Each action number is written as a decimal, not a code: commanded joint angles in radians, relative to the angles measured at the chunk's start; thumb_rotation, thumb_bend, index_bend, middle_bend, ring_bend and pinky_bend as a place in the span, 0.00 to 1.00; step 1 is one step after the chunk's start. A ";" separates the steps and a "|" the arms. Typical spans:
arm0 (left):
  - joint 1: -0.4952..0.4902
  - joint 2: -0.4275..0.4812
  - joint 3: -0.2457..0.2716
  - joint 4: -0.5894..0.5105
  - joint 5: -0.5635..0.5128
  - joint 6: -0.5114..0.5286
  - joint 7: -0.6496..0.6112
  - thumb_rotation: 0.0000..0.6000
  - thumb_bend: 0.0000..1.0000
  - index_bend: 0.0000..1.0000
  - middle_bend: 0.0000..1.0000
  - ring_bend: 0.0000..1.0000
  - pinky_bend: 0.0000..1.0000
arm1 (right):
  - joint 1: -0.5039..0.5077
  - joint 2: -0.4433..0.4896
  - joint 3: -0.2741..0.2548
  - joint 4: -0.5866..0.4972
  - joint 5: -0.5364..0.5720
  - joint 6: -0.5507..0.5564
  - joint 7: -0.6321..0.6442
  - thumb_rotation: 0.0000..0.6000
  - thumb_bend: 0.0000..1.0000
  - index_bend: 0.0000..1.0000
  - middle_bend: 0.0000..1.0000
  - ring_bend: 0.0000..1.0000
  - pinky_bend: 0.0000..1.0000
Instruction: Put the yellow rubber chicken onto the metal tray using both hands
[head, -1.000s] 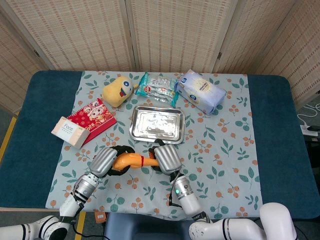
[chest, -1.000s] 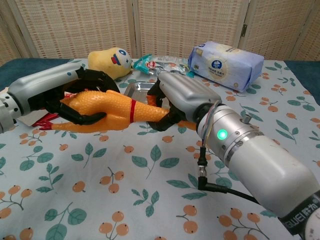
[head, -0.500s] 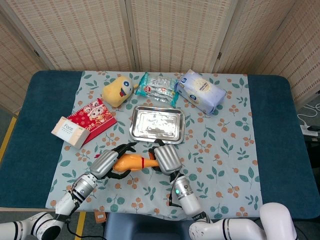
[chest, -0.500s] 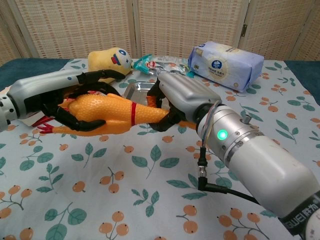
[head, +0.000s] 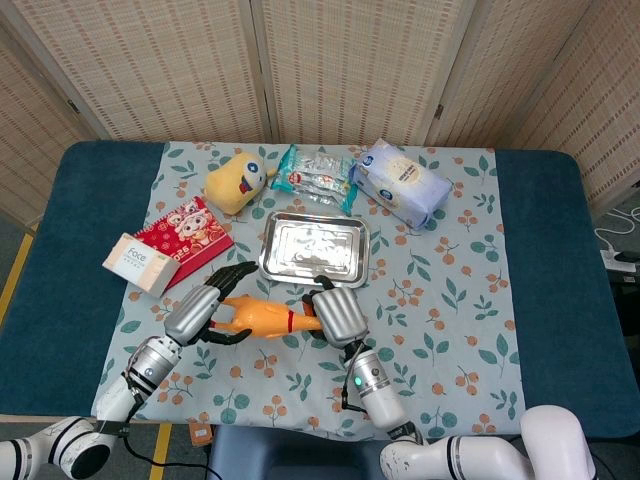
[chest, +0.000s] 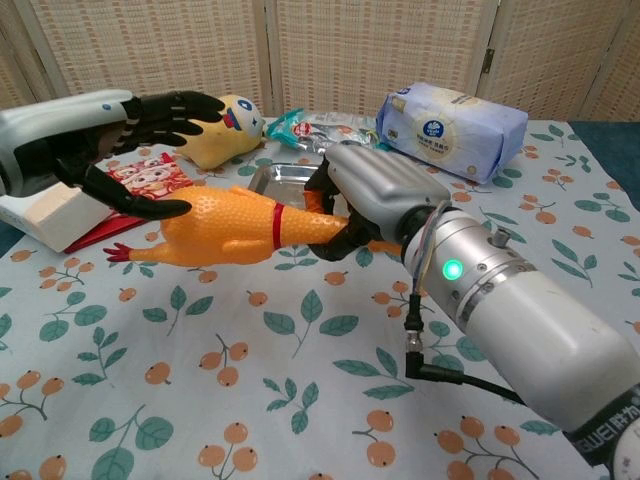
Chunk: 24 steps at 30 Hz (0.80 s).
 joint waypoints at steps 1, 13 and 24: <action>0.021 0.026 -0.025 0.021 -0.003 0.049 -0.023 1.00 0.26 0.00 0.00 0.00 0.02 | -0.004 0.005 0.010 0.012 0.011 -0.002 0.011 1.00 0.36 0.93 0.61 0.67 0.93; 0.080 0.068 0.013 0.113 0.019 0.094 -0.120 1.00 0.28 0.00 0.00 0.00 0.02 | 0.059 -0.018 0.132 0.292 0.018 -0.016 0.091 1.00 0.36 0.93 0.62 0.69 0.92; 0.070 0.011 0.036 0.202 0.040 0.067 -0.158 1.00 0.29 0.00 0.00 0.00 0.02 | 0.219 -0.154 0.203 0.735 0.013 -0.120 0.266 1.00 0.36 0.94 0.63 0.65 0.81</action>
